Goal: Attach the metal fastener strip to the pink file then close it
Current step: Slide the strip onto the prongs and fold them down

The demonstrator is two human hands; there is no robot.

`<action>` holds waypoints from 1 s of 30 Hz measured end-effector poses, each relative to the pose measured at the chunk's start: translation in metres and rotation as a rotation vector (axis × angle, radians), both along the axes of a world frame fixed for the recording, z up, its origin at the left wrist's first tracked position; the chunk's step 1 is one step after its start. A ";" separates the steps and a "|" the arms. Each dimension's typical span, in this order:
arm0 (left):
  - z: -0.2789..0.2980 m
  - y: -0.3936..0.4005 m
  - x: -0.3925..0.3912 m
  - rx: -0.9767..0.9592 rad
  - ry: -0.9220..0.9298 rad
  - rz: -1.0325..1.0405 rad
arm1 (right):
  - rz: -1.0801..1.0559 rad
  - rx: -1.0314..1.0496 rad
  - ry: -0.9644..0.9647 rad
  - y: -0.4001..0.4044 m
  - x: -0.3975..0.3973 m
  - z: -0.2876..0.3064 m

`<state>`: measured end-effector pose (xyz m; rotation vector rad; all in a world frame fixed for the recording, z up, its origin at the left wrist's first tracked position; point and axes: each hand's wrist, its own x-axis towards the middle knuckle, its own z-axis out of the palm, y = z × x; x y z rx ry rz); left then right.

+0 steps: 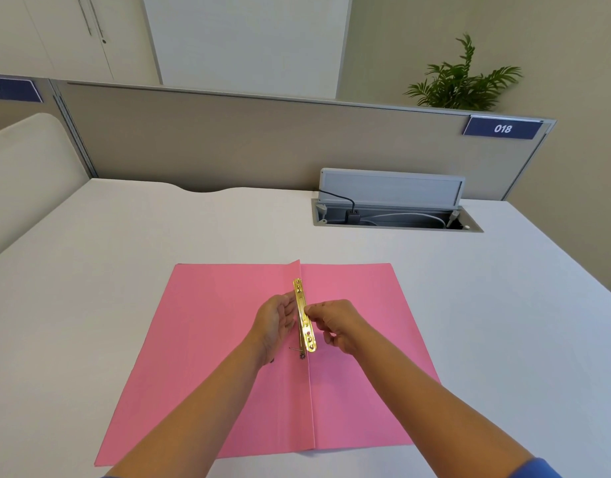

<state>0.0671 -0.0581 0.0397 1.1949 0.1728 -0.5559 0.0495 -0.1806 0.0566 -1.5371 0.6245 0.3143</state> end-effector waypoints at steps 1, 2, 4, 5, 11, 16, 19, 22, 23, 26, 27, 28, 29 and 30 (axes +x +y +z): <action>0.000 0.000 0.000 0.001 0.005 0.007 | -0.002 0.005 0.005 0.000 0.000 0.000; 0.001 0.000 0.000 -0.001 0.014 0.018 | -0.004 0.009 0.010 0.000 0.000 0.000; 0.003 -0.001 -0.001 -0.002 0.033 0.046 | -0.004 0.017 0.020 0.001 0.000 0.001; 0.004 -0.001 -0.002 0.004 0.037 0.059 | -0.004 0.019 0.023 0.001 0.000 0.002; 0.012 0.000 0.001 0.171 0.091 0.190 | 0.004 0.019 0.035 0.005 0.000 0.006; 0.011 0.004 0.002 0.172 0.090 0.172 | 0.024 -0.009 0.004 0.008 -0.002 0.007; 0.010 0.007 0.004 0.172 0.101 0.180 | 0.066 -0.043 -0.055 0.008 -0.006 0.006; 0.011 0.009 0.005 0.149 0.114 0.164 | 0.108 -0.110 -0.097 0.004 -0.011 0.004; 0.011 0.009 0.005 0.145 0.117 0.157 | 0.127 -0.140 -0.106 0.002 -0.014 0.003; 0.011 0.011 0.007 0.130 0.132 0.152 | 0.184 -0.253 -0.164 -0.006 -0.025 -0.007; 0.011 0.012 0.007 0.126 0.136 0.152 | 0.211 -0.301 -0.195 -0.008 -0.030 -0.012; 0.010 0.013 0.008 0.124 0.139 0.151 | 0.245 -0.351 -0.231 -0.009 -0.036 -0.017; 0.010 0.014 0.008 0.123 0.141 0.148 | 0.282 -0.396 -0.265 -0.008 -0.042 -0.021; 0.010 0.014 0.009 0.121 0.144 0.145 | 0.317 -0.427 -0.298 -0.006 -0.047 -0.025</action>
